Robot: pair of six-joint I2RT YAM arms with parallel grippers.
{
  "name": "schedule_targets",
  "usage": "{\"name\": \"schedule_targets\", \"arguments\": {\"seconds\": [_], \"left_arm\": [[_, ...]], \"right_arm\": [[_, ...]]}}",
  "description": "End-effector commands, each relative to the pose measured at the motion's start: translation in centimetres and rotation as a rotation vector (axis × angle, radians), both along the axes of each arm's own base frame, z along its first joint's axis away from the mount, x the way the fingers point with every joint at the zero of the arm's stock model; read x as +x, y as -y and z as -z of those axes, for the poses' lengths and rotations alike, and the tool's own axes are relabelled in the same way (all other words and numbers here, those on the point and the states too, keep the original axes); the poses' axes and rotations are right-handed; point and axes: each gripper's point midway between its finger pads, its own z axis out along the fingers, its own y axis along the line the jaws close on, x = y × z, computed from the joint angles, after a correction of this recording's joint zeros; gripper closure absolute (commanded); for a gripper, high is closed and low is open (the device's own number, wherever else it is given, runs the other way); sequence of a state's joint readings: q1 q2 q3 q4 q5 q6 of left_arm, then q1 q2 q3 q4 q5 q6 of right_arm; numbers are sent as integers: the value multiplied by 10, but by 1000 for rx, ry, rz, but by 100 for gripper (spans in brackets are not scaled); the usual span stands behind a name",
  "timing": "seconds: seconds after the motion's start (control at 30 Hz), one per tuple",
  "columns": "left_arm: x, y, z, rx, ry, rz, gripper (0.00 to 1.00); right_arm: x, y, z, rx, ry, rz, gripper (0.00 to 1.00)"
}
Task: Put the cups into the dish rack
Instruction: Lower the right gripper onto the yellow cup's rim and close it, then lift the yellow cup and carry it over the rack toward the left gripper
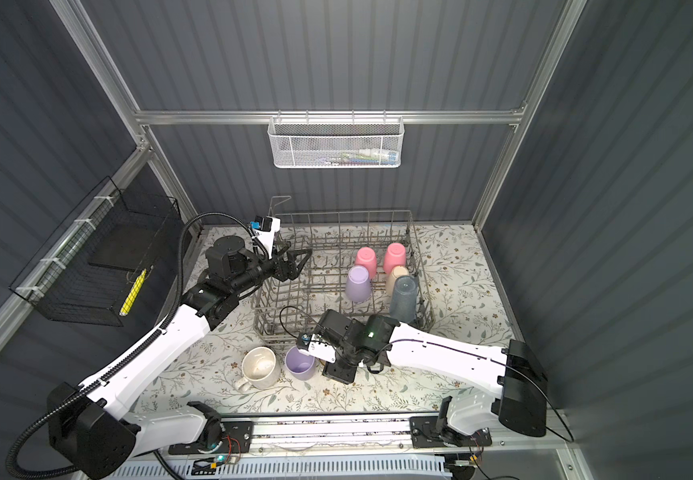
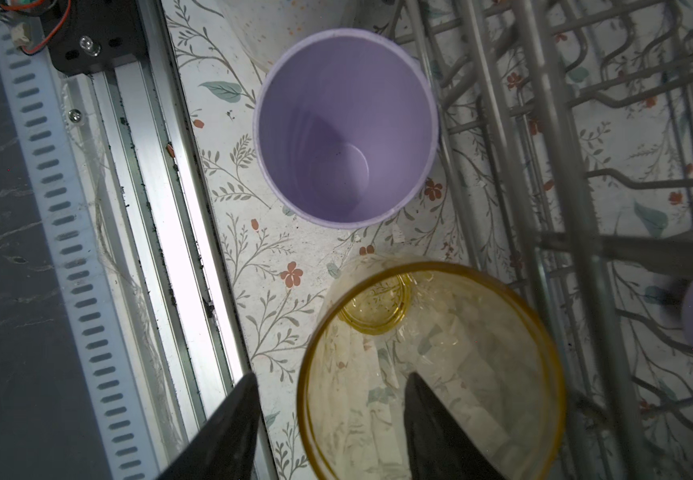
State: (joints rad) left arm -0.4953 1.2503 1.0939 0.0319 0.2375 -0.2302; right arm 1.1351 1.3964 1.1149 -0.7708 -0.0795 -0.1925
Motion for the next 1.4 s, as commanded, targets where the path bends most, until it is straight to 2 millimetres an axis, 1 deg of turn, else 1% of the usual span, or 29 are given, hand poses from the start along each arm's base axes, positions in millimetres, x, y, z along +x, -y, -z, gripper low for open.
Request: {"name": "schedule_targets", "arguments": {"seconds": [0.0,0.07,0.33,0.5,0.8,0.87,1.03,1.17,1.27,1.37], "left_arm": [[0,-1,-6,-27,12,10,17],[1,-1,-5,-27,11,13,17],[2,-2,-3,-35,4,13,17],[2,-3,-2,-37,2,15,17],[0,-5,-1,-37,-2,15,17],[-1,-5,-2,-37,1,16,17],[-3,-6,-2,-33,0,14,17],[-1,-5,0,-30,-3,15,17],[0,-3,1,-35,-7,26,17],[0,-2,1,-36,-8,30,17]], "right_arm": [[-7,-2,-2,-12,-36,-29,45],[-10,-2,2,-25,-55,-36,47],[-11,0,14,-70,-84,-28,55],[-10,-1,16,-78,-88,-25,61],[-8,3,16,-98,-76,-7,80],[-8,4,13,-90,-75,-8,84],[-10,3,-1,-44,-64,-5,91],[-13,4,-7,-23,-77,-13,99],[-13,5,-13,-12,-80,-12,100],[-16,4,-26,28,-90,-18,100]]}}
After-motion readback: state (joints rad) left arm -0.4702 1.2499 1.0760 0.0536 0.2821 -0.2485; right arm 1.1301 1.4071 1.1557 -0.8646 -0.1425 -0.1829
